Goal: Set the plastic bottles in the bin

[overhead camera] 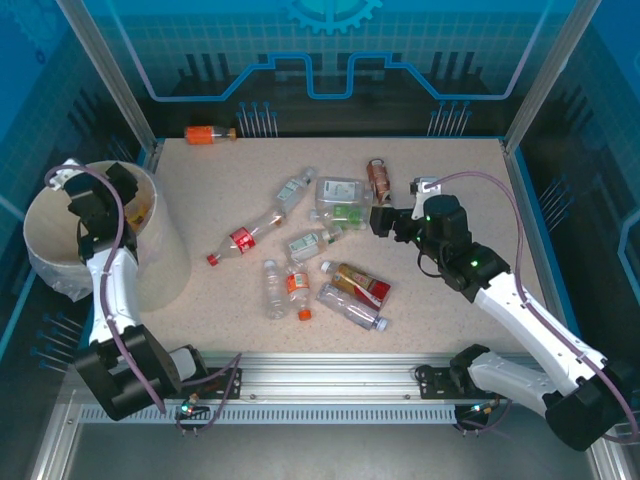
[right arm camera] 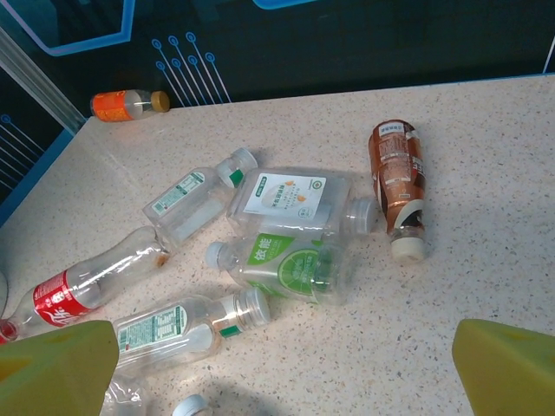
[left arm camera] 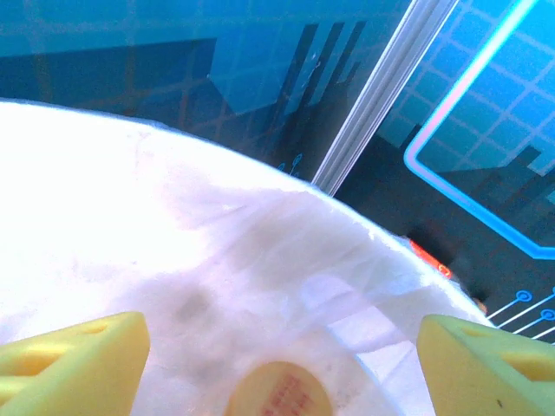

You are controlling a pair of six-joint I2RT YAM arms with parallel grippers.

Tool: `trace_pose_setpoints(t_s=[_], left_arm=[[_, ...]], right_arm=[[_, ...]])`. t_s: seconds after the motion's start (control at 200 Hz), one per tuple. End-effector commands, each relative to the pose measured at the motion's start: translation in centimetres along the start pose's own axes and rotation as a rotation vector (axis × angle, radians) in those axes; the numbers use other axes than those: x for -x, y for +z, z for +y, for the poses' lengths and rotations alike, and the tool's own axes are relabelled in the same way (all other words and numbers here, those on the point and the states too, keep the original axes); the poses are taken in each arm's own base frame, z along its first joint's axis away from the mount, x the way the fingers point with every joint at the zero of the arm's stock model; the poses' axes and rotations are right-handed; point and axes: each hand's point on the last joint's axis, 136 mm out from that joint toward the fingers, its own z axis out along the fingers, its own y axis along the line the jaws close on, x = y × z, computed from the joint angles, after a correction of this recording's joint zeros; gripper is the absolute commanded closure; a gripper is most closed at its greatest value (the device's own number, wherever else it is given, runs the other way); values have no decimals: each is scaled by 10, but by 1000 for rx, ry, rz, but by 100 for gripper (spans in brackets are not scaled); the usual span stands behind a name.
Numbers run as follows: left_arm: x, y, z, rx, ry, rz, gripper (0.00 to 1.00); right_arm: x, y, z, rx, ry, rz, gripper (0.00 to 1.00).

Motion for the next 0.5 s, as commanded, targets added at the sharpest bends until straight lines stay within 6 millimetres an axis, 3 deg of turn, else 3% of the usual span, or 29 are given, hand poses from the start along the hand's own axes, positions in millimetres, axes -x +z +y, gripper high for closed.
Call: trace_pose_setpoints(t_s=[0.0,0.07,0.085,0.25,0.495], left_arm=[[27,-19,-4,3,-69,-42,9],[26,-24,-2,24,-90,-18,2],[25,-25,-1,27,-92,-10,1],[31,-44,-6,31,-151,37,1],[38,-89,-46,-103,-186,83,1]], right_arm=[[1,-3,-11,-43,28,-14,0],[3,-4,-15,-61,40,-26,0],[-6,-1,-19,-74,39,-9,0],[-15,0,-32,-122,79,0,0],[-49,3,-37,-115,94,93,0]])
